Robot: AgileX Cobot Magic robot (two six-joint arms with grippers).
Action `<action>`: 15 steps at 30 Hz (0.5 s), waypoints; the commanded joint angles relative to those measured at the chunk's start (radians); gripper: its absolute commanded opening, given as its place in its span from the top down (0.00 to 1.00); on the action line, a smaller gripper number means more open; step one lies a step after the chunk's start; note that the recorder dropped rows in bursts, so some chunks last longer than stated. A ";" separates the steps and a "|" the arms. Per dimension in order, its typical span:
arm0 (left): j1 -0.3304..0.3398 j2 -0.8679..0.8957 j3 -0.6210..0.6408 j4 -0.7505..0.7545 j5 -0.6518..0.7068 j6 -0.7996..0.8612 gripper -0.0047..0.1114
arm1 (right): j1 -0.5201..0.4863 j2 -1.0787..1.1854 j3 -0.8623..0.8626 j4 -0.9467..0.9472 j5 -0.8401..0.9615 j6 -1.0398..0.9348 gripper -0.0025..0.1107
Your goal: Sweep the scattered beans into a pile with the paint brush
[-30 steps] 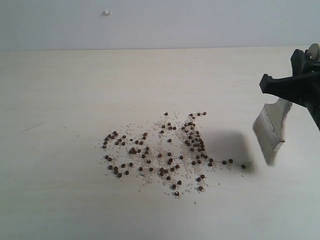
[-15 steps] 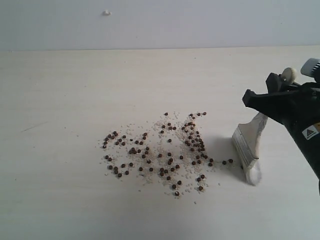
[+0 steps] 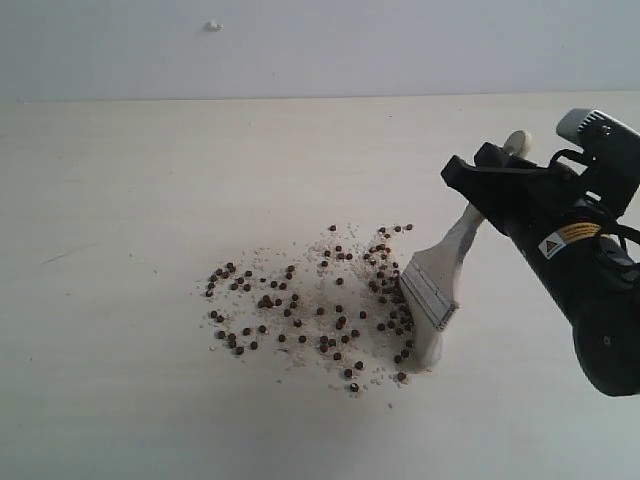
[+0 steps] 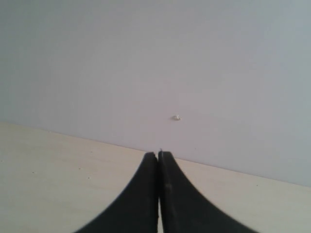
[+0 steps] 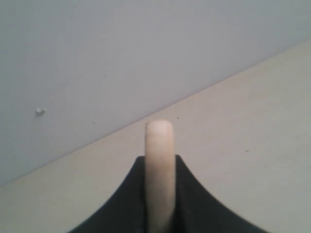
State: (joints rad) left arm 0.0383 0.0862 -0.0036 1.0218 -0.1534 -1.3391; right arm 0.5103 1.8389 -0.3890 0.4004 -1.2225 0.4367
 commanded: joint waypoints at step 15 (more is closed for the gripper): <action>0.001 -0.005 0.004 -0.008 -0.006 0.001 0.96 | 0.002 -0.063 -0.015 -0.029 0.024 -0.214 0.98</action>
State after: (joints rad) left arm 0.0383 0.0862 -0.0036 1.0218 -0.1534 -1.3391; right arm 0.5103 1.8032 -0.4057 0.3931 -1.2115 0.2612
